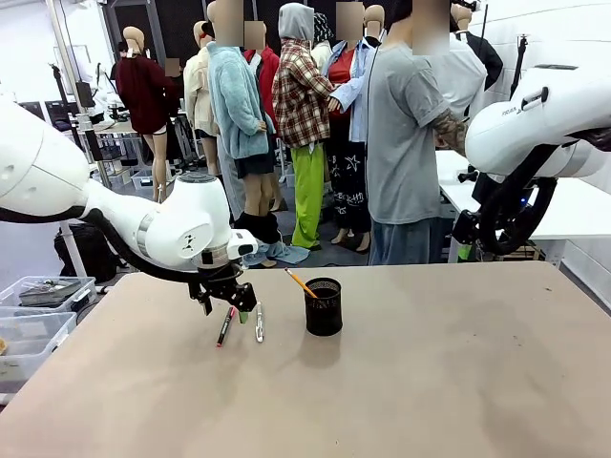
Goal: Place the pens into the pen holder.
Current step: Pick up a writing instrument from the table and place it into the Pen holder.
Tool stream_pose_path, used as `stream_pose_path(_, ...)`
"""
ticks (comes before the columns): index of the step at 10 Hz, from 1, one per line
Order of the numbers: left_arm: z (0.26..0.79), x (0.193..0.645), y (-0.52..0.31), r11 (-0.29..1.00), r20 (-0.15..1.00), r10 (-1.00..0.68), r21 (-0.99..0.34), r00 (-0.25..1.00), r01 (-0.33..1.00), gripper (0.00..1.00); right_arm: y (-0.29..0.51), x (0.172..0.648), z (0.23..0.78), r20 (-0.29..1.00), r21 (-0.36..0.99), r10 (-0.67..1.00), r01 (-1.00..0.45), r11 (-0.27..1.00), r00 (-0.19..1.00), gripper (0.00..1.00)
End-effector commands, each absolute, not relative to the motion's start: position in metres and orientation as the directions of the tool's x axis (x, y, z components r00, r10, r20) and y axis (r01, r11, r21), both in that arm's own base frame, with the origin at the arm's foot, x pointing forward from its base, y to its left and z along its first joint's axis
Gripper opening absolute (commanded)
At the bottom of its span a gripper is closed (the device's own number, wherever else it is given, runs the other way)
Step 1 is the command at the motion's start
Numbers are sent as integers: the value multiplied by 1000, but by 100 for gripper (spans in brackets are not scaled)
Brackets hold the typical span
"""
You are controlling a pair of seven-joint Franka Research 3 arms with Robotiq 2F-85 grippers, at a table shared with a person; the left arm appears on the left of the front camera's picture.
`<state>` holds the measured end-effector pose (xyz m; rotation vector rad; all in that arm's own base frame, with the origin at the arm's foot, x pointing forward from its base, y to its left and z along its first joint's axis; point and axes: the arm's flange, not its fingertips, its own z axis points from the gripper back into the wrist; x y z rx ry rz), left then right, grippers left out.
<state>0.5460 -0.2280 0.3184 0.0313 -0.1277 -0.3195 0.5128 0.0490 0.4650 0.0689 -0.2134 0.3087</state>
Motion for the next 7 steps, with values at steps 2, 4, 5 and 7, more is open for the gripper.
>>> stream_pose_path(2,313,562,-224,962,70,-271,-18,960,273,100,48,513,464,228,32,304,-319,947,925,100)
stream_pose_path(4,308,566,-219,970,57,-241,20,969,241,100,48,513,464,228,32,304,-319,947,925,100)
stream_pose_path(5,305,565,-218,970,50,-244,27,969,243,100,48,513,464,228,32,304,-319,947,925,100)
stream_pose_path(7,302,563,-216,970,50,-242,30,969,241,96,48,513,464,228,32,304,-319,947,925,100)
